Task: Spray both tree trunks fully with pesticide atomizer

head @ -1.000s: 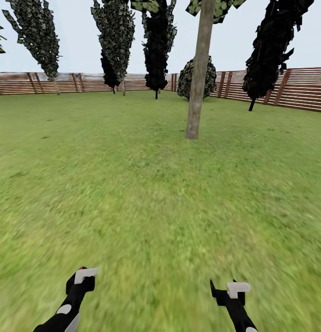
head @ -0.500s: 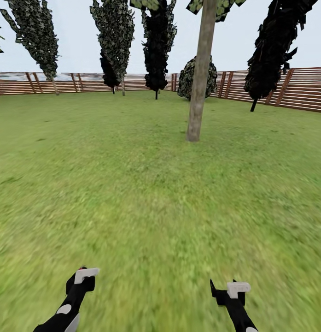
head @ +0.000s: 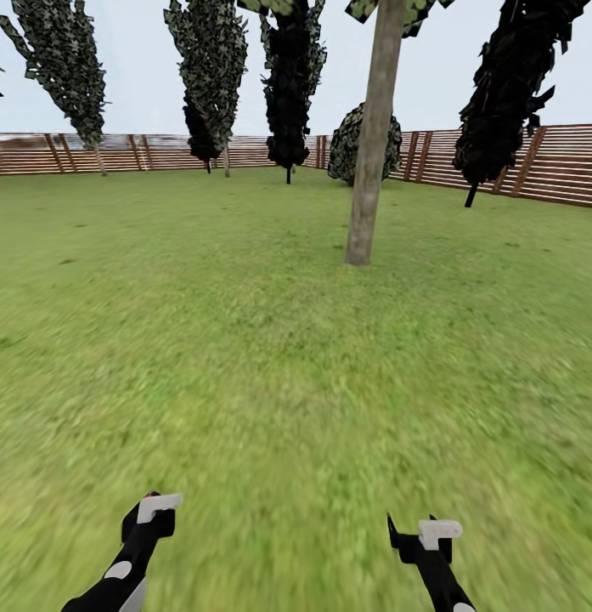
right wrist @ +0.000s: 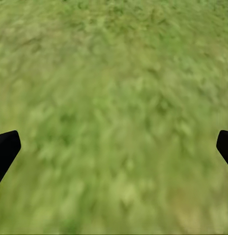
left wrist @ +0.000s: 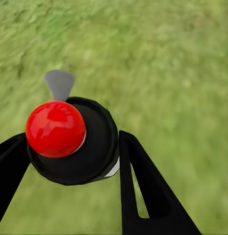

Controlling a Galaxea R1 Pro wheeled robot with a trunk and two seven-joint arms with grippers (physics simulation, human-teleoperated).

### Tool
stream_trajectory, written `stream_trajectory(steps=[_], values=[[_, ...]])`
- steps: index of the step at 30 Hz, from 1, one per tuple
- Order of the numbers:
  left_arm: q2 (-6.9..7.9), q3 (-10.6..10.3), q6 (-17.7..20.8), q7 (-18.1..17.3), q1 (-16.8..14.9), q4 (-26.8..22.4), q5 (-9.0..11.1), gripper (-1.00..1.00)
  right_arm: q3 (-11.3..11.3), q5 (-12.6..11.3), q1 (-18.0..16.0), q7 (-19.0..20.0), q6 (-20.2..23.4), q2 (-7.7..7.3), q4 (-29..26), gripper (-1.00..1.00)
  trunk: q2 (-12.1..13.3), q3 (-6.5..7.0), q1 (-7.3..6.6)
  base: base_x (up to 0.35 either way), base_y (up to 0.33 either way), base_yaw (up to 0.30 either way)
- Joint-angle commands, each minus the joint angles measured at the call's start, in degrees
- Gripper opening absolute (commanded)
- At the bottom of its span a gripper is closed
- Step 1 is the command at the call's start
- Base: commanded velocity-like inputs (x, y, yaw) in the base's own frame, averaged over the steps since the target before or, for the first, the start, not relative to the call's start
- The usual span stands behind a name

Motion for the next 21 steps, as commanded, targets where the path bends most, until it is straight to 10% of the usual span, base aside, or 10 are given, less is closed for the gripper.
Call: stream_trajectory(steps=[1, 21], values=[[0.0, 0.0, 0.0, 0.0, 0.0, 0.0, 0.0, -1.0, 0.0, 0.0, 0.0, 0.0, 0.0, 0.0, 0.0, 1.0, 0.0, 0.0, 0.0, 0.338, 0.0, 0.0], [0.0, 0.0, 0.0, 0.0, 0.0, -0.1, 0.0, -1.0, 0.1, 0.0, 0.0, 0.0, 0.0, 0.05, -0.1, 1.0, 0.0, 0.0, 0.0, 0.338, 0.0, 0.0]])
